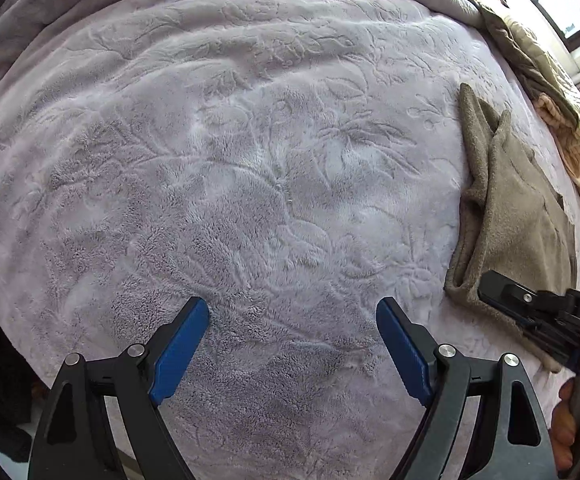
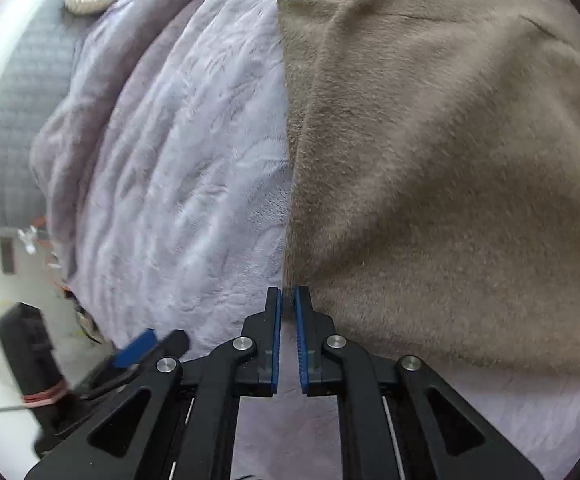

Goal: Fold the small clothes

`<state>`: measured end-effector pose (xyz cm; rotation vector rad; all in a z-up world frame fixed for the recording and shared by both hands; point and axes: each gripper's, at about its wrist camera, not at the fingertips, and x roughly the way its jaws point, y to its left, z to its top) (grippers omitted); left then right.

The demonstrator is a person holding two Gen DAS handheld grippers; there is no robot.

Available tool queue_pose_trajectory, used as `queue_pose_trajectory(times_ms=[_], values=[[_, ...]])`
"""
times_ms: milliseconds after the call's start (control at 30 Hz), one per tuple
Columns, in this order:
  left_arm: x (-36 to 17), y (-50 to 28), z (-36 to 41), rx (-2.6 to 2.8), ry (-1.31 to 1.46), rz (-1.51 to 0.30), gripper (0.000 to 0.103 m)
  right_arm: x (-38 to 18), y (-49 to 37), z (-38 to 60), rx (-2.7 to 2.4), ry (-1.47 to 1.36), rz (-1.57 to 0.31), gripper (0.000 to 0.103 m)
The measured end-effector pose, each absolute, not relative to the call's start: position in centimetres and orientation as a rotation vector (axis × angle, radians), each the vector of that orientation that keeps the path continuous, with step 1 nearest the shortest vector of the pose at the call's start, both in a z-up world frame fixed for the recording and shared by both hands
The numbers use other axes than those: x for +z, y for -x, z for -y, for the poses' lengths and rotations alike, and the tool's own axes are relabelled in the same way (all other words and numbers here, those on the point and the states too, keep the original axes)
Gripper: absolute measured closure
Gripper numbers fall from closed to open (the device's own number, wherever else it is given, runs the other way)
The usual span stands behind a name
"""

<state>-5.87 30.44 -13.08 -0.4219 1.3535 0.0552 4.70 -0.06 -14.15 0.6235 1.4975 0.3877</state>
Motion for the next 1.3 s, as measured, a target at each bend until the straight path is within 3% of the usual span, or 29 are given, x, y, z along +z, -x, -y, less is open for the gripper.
queue_pose_trajectory(times_ms=[33, 67, 100, 167, 233, 267, 300, 333, 400, 533, 633, 800, 1100, 1267, 1300], values=[[-13.1, 5.9, -30.6, 0.057, 0.427, -1.350, 0.017, -14.2, -4.0, 1.2, 0.381, -0.701, -1.492, 0.069], [-13.2, 6.0, -30.8, 0.054, 0.432, -1.352, 0.017, -14.5, -3.2, 2.1, 0.367, -0.770, -1.487, 0.039], [-13.2, 6.0, -30.9, 0.055, 0.432, -1.357, 0.017, -15.0, -2.4, 2.9, 0.356, -0.849, -1.481, 0.032], [-13.5, 6.1, -31.2, 0.054, 0.428, -1.363, 0.017, -16.7, -1.3, 4.3, 0.310, -0.987, -1.483, 0.032], [-13.0, 5.8, -30.6, 0.055, 0.426, -1.369, 0.017, -18.2, -0.7, 5.1, 0.250, -1.112, -1.446, 0.037], [-12.9, 5.8, -30.7, 0.051, 0.425, -1.368, 0.017, -18.9, -0.7, 5.6, 0.225, -1.186, -1.425, 0.046], [-12.8, 5.5, -30.4, 0.048, 0.423, -1.368, 0.017, -19.5, -0.9, 5.6, 0.200, -1.254, -1.418, 0.078], [-12.6, 5.4, -30.4, 0.042, 0.421, -1.366, 0.017, -20.1, -1.3, 5.4, 0.187, -1.311, -1.428, 0.098], [-12.2, 5.1, -30.0, 0.029, 0.411, -1.356, 0.017, -19.8, -1.7, 5.2, 0.203, -1.330, -1.413, 0.096], [-12.4, 4.1, -28.2, 0.002, 0.369, -1.374, 0.017, -20.3, -2.7, 3.0, 0.192, -0.985, -1.550, 0.096], [-11.9, 3.4, -26.4, -0.055, 0.369, -1.380, 0.017, -20.3, -2.5, 3.5, 0.215, -1.071, -1.568, 0.094], [-10.6, 1.4, -21.8, -0.179, 0.313, -1.373, 0.017, -16.4, -1.6, 5.0, 0.268, -0.869, -1.562, 0.094], [-10.6, -2.6, -13.5, -0.366, 0.265, -1.388, 0.017, -11.0, -0.7, 17.2, -0.004, -0.718, -1.369, 0.094], [-14.8, -3.4, -12.8, -0.327, 0.198, -1.463, 0.017, -13.0, -0.6, 25.3, -0.209, -0.647, -1.370, 0.094], [-15.1, -3.4, -12.8, -0.337, 0.198, -1.465, 0.016, -13.8, -0.1, 27.2, -0.227, -0.654, -1.388, 0.099]])
